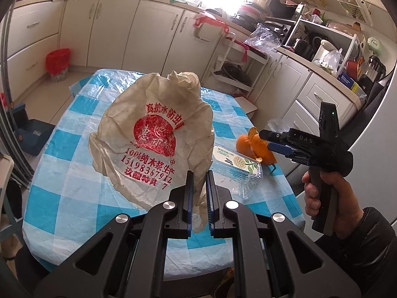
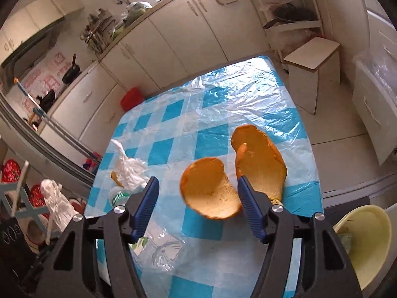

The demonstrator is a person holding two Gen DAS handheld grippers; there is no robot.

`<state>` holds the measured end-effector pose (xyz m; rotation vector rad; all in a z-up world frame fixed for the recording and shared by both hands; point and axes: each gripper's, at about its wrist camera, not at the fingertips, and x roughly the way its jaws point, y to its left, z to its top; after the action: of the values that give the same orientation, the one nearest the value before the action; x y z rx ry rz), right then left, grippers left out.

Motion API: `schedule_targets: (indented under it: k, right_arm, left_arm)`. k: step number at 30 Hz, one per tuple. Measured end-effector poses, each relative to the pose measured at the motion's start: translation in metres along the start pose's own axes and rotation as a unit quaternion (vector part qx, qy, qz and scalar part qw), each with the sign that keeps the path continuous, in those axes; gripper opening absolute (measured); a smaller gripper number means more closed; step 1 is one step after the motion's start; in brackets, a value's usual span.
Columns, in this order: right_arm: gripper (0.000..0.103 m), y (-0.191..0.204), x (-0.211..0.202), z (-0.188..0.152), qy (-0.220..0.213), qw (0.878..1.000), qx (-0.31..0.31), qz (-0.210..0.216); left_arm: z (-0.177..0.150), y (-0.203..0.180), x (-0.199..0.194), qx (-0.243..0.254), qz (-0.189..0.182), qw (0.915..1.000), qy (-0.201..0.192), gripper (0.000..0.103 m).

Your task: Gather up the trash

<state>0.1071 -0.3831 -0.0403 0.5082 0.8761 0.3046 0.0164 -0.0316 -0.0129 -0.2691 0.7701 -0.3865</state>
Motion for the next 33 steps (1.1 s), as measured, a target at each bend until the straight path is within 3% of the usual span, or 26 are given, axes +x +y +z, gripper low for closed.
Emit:
schedule_targets:
  k: [3,7,12,17,19,20,33]
  right_arm:
    - [0.064,-0.019,-0.015,0.014,-0.032,0.999,0.038,0.004]
    - [0.064,-0.041,-0.019,0.025,-0.032,0.997,0.054,-0.035]
    - [0.062,-0.048,0.009,0.02,0.033,0.997,0.038,-0.063]
    - [0.041,-0.038,0.031,0.013,0.058,0.995,0.0,-0.087]
    - [0.015,-0.035,0.037,0.01,0.063,0.993,-0.014,-0.095]
    - [0.008,-0.034,0.038,0.009,0.064,0.993,-0.021,-0.098]
    - [0.006,-0.028,-0.064,0.003,-0.047,0.995,-0.033,-0.084]
  left_arm:
    - [0.002,0.007,0.0,-0.008,0.0,1.0,-0.002,0.009]
    - [0.003,0.014,0.001,-0.014,0.001,0.9999,-0.003,0.009]
    - [0.002,0.014,0.005,-0.017,0.001,0.9998,0.0,0.009]
    - [0.003,0.008,0.006,-0.011,-0.001,0.9999,0.001,0.009]
    - [0.003,0.006,0.005,-0.008,-0.002,1.0,0.0,0.009]
    - [0.004,0.004,0.004,-0.006,-0.003,1.0,-0.001,0.009]
    - [0.004,-0.035,-0.008,0.033,-0.03,0.999,-0.009,0.009]
